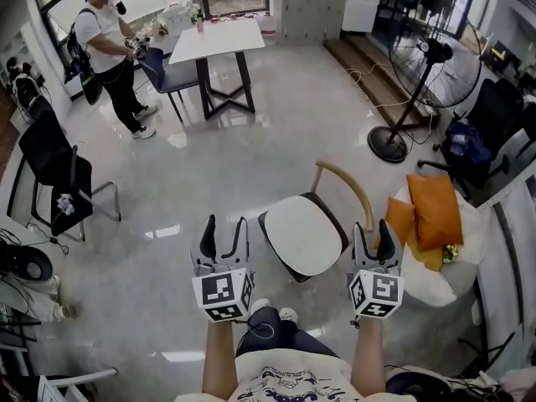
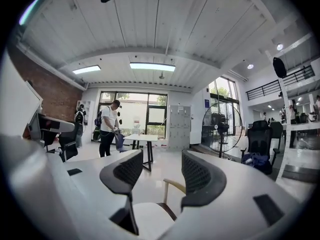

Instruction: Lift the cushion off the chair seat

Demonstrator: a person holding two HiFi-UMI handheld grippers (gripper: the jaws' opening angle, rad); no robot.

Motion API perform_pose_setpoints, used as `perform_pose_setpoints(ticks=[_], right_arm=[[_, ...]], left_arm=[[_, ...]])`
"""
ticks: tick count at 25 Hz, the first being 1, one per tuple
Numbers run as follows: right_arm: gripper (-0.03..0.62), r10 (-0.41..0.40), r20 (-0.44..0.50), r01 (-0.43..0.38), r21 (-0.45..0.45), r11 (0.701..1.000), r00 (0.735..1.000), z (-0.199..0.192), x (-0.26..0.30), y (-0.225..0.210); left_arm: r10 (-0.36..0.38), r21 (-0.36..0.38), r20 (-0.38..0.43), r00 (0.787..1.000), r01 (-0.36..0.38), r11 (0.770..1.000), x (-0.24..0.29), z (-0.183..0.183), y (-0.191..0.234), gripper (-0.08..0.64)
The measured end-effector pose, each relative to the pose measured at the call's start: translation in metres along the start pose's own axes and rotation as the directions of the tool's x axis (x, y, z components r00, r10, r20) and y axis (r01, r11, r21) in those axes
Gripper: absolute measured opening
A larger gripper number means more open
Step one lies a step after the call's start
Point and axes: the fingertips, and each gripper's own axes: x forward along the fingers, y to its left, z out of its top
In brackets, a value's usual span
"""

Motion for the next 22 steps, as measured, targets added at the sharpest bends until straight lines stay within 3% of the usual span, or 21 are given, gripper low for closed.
perform_pose_setpoints(ticks=[12, 22], right_arm=[[0.261, -0.062, -0.100, 0.063, 0.013, 0.998, 0.993, -0.044, 0.092, -0.023], [0.261, -0.121, -0.239, 0.130, 0.019, 0.991, 0.963, -0.098, 0.200, -0.024]], left_arm=[[-0.073, -0.016, -0.117, 0.990, 0.071, 0.997, 0.119, -0.044, 0.002, 0.247], [-0.174, -0.032, -0.269, 0.947, 0.171, 0.985, 0.253, -0.094, 0.021, 0.247]])
